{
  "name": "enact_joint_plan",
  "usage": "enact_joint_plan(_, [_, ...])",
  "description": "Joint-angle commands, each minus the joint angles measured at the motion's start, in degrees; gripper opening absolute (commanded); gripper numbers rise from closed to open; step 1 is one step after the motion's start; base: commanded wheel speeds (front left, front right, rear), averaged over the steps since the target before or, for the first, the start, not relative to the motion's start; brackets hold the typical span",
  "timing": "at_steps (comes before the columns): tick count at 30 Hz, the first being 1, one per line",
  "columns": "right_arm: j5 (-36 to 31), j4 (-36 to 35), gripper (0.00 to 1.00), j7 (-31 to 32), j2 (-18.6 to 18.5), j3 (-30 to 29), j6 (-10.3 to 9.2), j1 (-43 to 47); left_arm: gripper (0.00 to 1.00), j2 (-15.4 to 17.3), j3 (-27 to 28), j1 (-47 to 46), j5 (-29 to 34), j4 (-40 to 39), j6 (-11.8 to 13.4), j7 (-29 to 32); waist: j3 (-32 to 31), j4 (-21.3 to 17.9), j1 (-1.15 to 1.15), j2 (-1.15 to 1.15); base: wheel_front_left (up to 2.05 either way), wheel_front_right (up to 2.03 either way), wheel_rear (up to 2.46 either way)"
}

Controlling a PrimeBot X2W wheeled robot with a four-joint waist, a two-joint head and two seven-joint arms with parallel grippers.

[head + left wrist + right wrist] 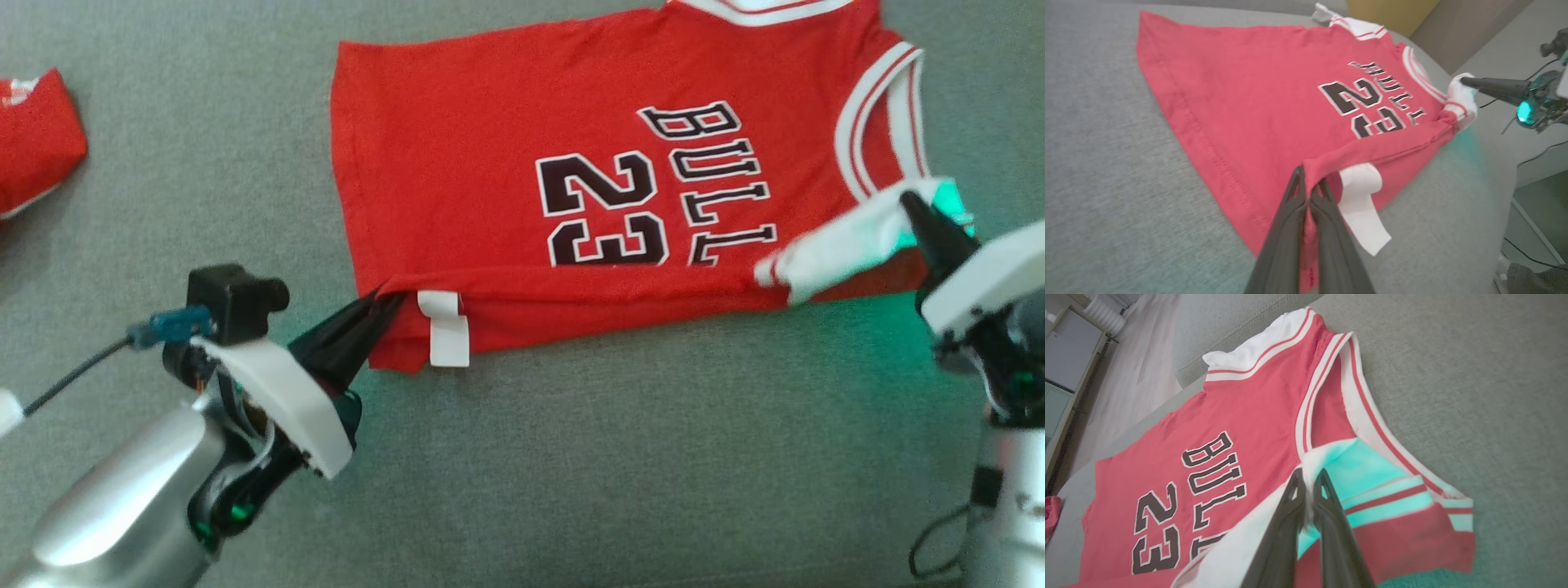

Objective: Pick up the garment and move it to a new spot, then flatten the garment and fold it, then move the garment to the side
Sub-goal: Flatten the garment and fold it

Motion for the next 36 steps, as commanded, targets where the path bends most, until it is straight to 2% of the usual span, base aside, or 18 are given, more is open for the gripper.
enact_joint_plan(1, [-0.8,-1.4,0.00,-0.1,-0.6,0.7,-0.04,-2.6,0.00,1.4,1.9,-2.8,0.0,-0.5,-0.3,0.6,1.2,0.6,-0.02,0.00,0.00,0.00,0.00])
enact_joint_plan(2, [-1.4,-0.5,0.15,-0.2,-0.6,0.9,-0.04,-3.6,0.00,1.2,1.6,-3.5,0.0,0.3,-0.5,1.0,1.4,0.7,-0.02,0.00,0.00,0.00,0.00])
enact_joint_plan(3, [-1.9,0.0,0.38,-0.6,-0.6,1.2,-0.04,-4.4,0.00,0.8,1.6,-4.1,-0.1,1.2,-0.5,1.1,1.6,0.9,-0.02,0.00,0.00,0.00,0.00])
enact_joint_plan(4, [-2.0,0.6,1.00,-1.5,-0.6,1.1,-0.04,-5.2,0.26,0.3,1.8,-4.5,-0.3,2.2,-0.3,1.0,1.8,1.0,-0.02,0.00,0.00,0.00,0.00])
enact_joint_plan(5, [-2.5,2.0,1.00,-3.3,-0.6,0.7,-0.04,-6.4,0.48,-0.4,1.6,-5.1,-0.4,3.5,-0.1,1.4,2.0,1.1,-0.02,0.00,0.00,0.00,0.00])
enact_joint_plan(6, [-3.0,2.2,1.00,-4.5,-0.6,0.9,-0.04,-6.8,0.94,-0.5,1.2,-5.1,-0.5,3.9,-0.2,1.6,2.0,1.1,-0.02,0.00,0.00,0.00,0.00])
enact_joint_plan(7, [-3.2,2.5,1.00,-5.7,-0.6,0.9,-0.04,-6.9,1.00,-0.6,1.2,-4.8,-1.0,4.2,-0.2,1.6,1.9,1.1,-0.02,0.00,0.00,0.00,0.00])
enact_joint_plan(14, [-8.7,-0.8,1.00,-12.1,-1.2,2.4,-0.04,-2.4,1.00,0.2,4.6,1.0,-3.1,2.7,3.2,-3.9,-0.5,0.4,-0.02,0.00,0.00,0.00,0.00])
enact_joint_plan(21, [-14.5,-4.5,1.00,-11.6,-5.9,4.1,-0.04,5.5,1.00,0.2,5.0,7.8,-4.9,-1.7,6.5,-6.4,-1.1,-0.1,-0.02,0.00,0.00,0.00,0.00])
enact_joint_plan(27, [-19.9,-3.1,1.00,-11.2,-8.1,3.5,-0.04,6.4,1.00,-0.9,3.9,7.5,-4.3,-0.9,7.1,-6.0,0.3,-0.2,-0.02,0.00,0.00,0.00,0.00])
enact_joint_plan(36, [-21.2,2.3,1.00,-9.7,-7.7,3.6,-0.04,2.9,1.00,-2.4,2.3,5.0,-3.3,1.2,6.9,-4.4,1.6,-0.2,-0.02,0.00,0.00,0.00,0.00])
